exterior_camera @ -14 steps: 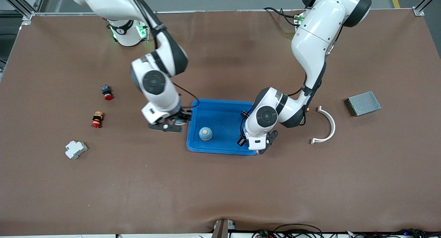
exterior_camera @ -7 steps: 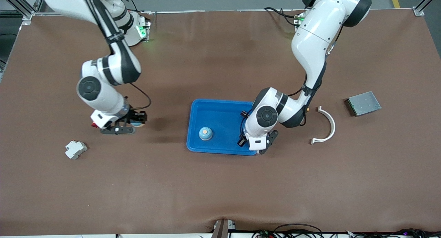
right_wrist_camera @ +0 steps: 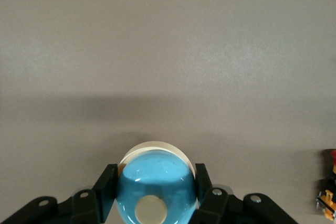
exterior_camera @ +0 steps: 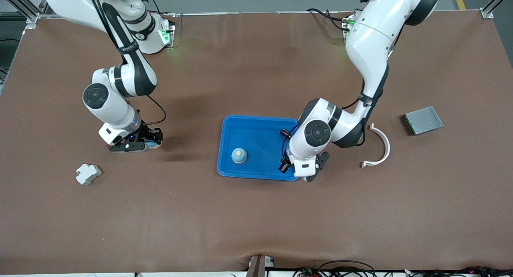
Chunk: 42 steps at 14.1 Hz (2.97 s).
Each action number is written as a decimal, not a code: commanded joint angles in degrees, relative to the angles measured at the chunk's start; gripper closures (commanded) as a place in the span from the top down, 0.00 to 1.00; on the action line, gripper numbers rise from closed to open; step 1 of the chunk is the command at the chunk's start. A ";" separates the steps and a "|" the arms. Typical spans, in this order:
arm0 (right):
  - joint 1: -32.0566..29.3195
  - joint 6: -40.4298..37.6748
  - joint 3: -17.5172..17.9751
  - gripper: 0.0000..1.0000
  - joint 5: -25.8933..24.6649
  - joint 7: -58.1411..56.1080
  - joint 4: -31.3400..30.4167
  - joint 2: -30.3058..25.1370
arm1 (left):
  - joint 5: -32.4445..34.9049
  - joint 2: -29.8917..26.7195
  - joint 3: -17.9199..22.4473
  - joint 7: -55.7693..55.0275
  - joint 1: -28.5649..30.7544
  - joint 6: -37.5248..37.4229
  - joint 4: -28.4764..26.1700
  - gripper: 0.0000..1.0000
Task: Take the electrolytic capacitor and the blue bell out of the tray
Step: 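Carry the bell beside the red buttons while the left gripper carries the capacitor, then set the bell on the table with the right gripper and open it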
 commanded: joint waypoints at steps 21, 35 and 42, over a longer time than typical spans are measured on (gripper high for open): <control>-2.56 9.67 0.79 0.22 19.90 -17.85 0.26 9.86 | 6.01 -22.60 -0.33 58.42 23.56 -16.68 -20.44 0.07; 4.89 -11.86 0.52 1.00 11.03 6.97 16.95 7.14 | 10.14 -25.96 -0.33 61.68 24.62 8.03 -39.98 0.07; 16.23 -18.10 0.44 1.00 4.26 34.59 33.99 15.12 | 10.41 -21.56 -0.25 61.68 24.62 11.64 -39.89 0.07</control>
